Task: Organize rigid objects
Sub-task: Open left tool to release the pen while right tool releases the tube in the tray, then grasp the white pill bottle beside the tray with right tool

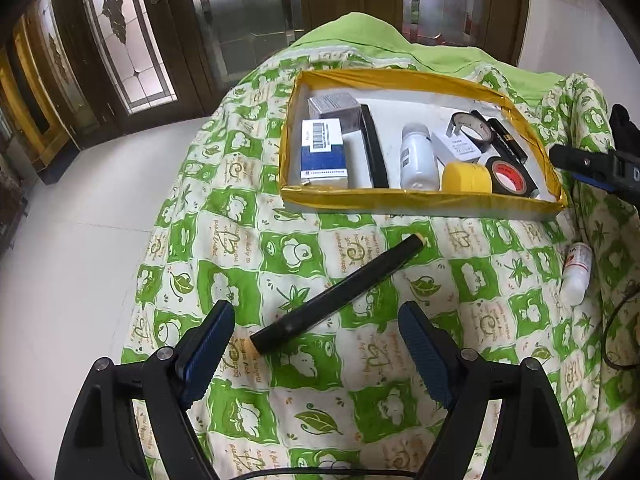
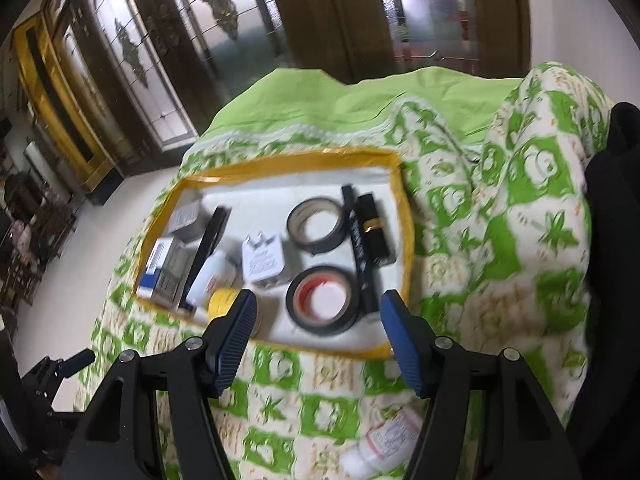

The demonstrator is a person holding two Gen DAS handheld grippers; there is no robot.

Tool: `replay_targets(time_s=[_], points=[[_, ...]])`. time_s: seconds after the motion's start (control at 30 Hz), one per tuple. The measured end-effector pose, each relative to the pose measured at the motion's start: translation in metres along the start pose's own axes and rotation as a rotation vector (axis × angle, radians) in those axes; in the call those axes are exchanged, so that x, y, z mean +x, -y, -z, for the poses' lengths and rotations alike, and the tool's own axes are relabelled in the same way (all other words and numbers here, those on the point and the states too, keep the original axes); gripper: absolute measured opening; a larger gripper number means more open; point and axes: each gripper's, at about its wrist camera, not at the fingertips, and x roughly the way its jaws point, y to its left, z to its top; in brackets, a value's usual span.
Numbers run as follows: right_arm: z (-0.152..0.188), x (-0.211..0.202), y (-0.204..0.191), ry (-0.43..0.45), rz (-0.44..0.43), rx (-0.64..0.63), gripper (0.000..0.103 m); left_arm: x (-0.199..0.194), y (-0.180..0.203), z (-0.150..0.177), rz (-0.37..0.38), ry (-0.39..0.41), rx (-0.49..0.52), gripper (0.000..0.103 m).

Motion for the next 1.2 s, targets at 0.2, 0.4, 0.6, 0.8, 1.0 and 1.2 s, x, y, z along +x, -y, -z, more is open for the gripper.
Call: replay_targets(time_s=[0.2, 0.4, 0.6, 0.8, 1.0, 1.2], points=[[0.007, 0.002, 0.007, -0.045, -0.042, 0.044, 0.064, 0.012, -0.003, -0.022, 0.063, -0.048, 0.068, 0.087], [0.002, -0.005, 0.021, -0.063, -0.095, 0.116, 0.064, 0.007, -0.007, -0.049, 0.122, -0.053, 0.138, 0.087], [-0.004, -0.037, 0.022, -0.085, -0.206, 0.106, 0.064, 0.034, 0.014, -0.043, 0.111, -0.112, 0.22, 0.084], [-0.01, -0.057, 0.044, -0.092, -0.203, 0.115, 0.064, 0.059, 0.035, -0.019, 0.062, -0.143, 0.239, 0.042], [-0.001, -0.052, 0.048, -0.182, -0.195, 0.106, 0.064, 0.039, 0.037, 0.007, 0.133, -0.14, 0.127, 0.014], [0.049, -0.027, 0.048, -0.326, -0.181, 0.295, 0.064, 0.028, 0.047, 0.022, 0.204, -0.153, 0.004, 0.014]])
